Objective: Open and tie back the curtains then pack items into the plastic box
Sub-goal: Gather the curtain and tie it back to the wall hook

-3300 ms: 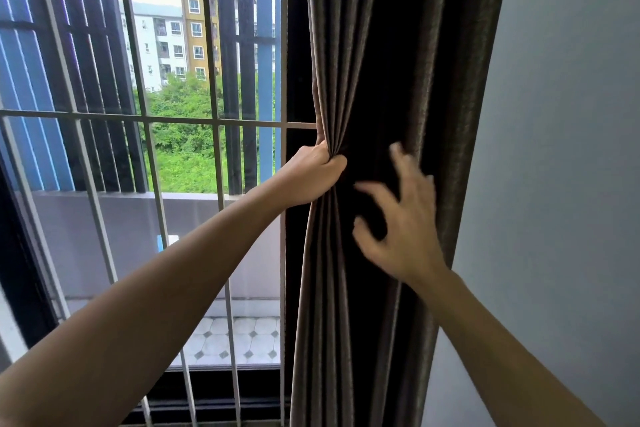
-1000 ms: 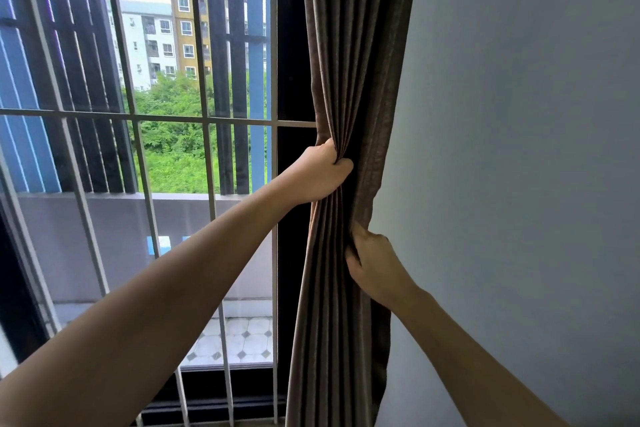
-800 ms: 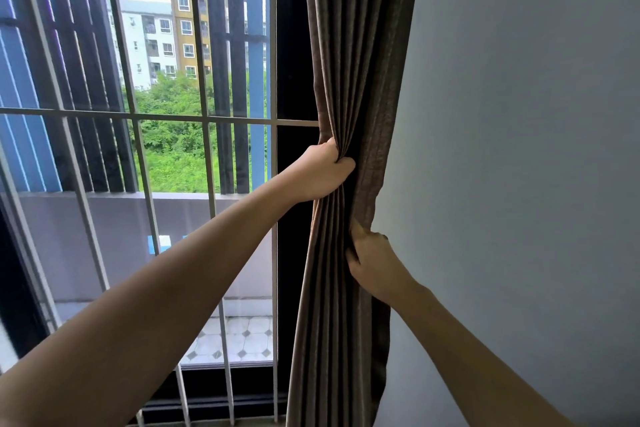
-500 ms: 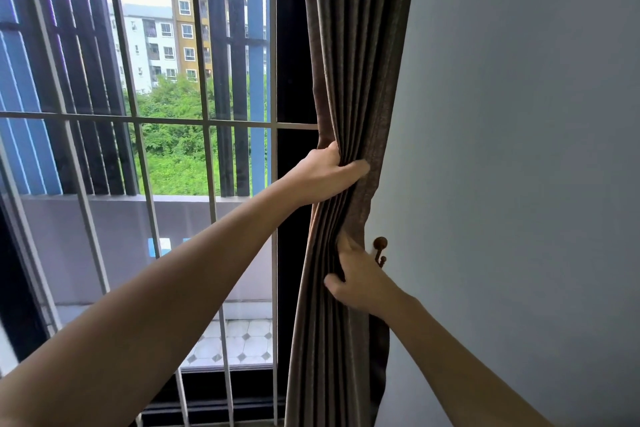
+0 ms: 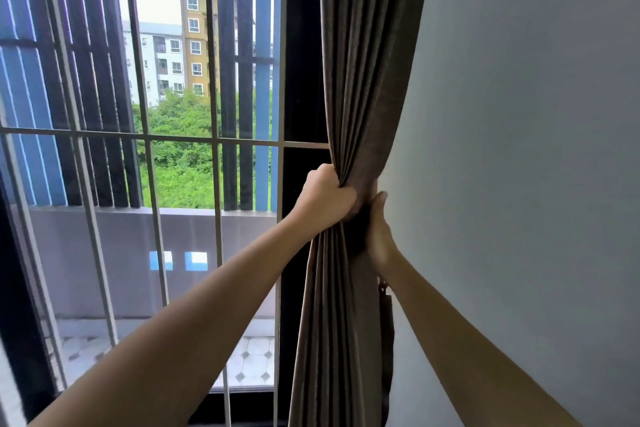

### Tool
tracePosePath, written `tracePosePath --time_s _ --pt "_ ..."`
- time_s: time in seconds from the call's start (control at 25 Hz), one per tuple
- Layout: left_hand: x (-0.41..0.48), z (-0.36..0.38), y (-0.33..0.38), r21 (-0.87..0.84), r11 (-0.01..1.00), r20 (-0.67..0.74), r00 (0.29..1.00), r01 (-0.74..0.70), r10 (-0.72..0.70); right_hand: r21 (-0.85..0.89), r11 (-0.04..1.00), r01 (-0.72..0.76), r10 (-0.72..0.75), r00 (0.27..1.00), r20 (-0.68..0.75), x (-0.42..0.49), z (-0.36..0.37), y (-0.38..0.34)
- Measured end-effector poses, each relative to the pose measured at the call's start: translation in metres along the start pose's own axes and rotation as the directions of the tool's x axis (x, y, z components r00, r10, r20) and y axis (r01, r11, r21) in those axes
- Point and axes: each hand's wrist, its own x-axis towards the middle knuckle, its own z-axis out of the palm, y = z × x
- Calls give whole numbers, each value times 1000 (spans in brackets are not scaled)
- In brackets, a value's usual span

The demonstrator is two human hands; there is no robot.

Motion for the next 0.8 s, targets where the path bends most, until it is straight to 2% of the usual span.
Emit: tracePosePath --time_s 0.08,0.16,0.28,0.4,0.44,0.52,0.64,0.72,0.8 --pt "0 -5 -4 -135 991 14 1000 25 -24 -13 1000 -6 6 1000 -5 9 -1 -24" --pt "-1 -10 -6 -203 978 52 998 40 -31 24 1000 -4 2 999 49 15 -5 -39" --pt "-4 -15 -4 -205 979 114 994 20 4 122 992 -37 25 994 103 17 -8 -44" --pt "4 -16 -7 -174 983 131 991 59 -36 169 983 -77 55 990 130 14 -10 -45" --pt "7 -17 -8 -115 992 136 990 44 -28 162 984 -78 55 989 140 14 -10 -45" --pt "13 -20 -10 142 989 169 985 -46 22 156 986 -58 35 989 144 14 -11 -46" --pt "20 -32 0 521 839 240 970 -155 30 123 992 -26 7 989 150 15 -10 -41" --pt "25 -37 12 601 784 283 959 -155 -28 132 991 30 -56 979 196 7 2 -35" --pt "31 -39 21 534 843 304 944 -59 -127 138 984 113 -139 971 195 -3 14 -24"
